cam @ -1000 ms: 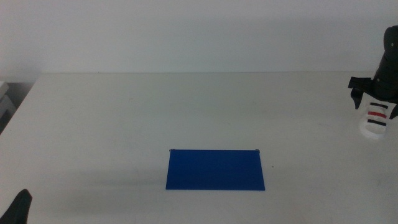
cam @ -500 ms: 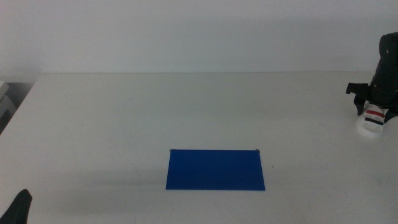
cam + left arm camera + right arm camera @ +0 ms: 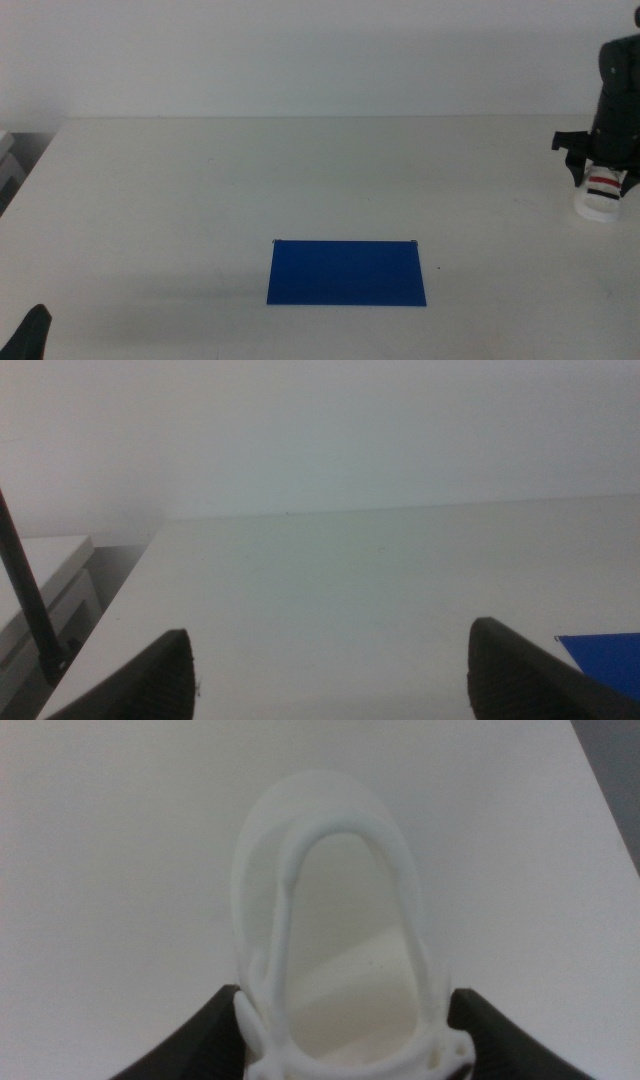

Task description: Use one arm to grab the shoe from the table and place it on the mat.

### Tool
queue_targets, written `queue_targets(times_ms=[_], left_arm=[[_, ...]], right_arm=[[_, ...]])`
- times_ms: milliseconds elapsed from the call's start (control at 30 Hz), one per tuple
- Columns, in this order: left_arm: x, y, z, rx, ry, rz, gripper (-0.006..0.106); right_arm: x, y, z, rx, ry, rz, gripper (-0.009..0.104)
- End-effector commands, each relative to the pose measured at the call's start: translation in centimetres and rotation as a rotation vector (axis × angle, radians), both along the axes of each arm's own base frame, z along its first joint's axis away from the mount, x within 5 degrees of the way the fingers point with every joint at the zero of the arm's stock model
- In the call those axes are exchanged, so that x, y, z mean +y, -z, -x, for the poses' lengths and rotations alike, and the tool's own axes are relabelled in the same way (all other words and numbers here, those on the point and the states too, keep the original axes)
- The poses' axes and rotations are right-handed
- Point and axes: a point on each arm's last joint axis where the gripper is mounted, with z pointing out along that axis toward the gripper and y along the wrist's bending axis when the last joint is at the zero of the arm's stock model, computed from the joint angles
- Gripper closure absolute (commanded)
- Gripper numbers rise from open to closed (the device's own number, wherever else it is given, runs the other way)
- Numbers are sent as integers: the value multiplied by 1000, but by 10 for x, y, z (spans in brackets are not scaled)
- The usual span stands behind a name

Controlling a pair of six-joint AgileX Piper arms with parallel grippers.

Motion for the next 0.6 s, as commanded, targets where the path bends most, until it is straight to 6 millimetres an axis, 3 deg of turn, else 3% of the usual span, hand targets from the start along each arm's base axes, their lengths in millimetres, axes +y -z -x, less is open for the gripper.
queue_targets(times_ms=[0,267,567], left_arm=[[0,-6,1,-88,-1,18,7],[0,-6,1,-88,-1,18,7],[0,-6,1,-88,-1,18,7]], right_arm=[[10,-55,7,-94,-28,59,99],[71,-85,21,-107,-102,52,99],[154,-104,46,-105,-196,24,99]])
